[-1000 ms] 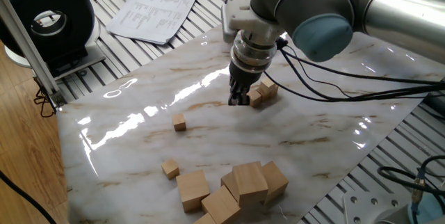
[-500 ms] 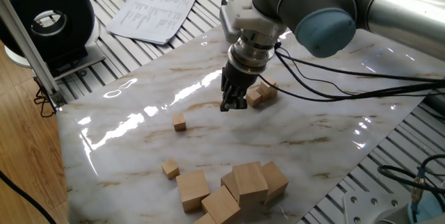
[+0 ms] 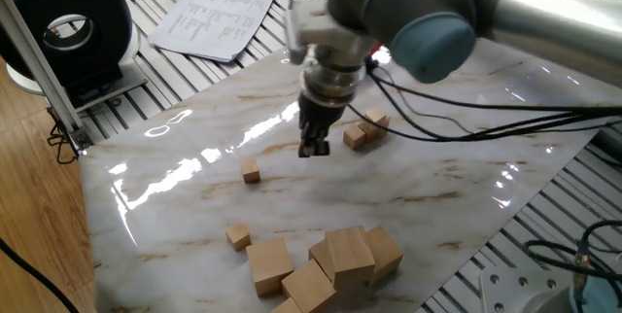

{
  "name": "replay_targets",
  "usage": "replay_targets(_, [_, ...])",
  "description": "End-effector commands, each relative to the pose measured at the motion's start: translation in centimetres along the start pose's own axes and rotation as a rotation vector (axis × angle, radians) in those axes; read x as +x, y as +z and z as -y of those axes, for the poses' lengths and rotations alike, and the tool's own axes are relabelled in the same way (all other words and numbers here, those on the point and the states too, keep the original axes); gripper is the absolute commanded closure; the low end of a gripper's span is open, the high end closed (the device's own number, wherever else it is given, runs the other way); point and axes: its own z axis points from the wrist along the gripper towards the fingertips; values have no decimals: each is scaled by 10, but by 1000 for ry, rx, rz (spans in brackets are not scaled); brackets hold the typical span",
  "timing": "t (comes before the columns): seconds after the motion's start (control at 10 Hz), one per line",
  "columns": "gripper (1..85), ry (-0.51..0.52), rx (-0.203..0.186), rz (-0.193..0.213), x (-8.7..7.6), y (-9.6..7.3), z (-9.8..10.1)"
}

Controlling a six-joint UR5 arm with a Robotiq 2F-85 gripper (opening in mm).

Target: Stack the blocks into a pyramid shape

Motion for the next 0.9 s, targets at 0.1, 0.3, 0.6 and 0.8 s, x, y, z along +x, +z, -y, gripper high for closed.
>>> replay_targets(0.1, [847,136,50,-40,-41,17,-15])
replay_targets(0.3, [847,173,61,-16,-64,26,-22])
replay_targets(0.6, [847,148,81,-34,-61,31,-18])
replay_targets(0.8, [847,135,85,-43,-55,26,-17])
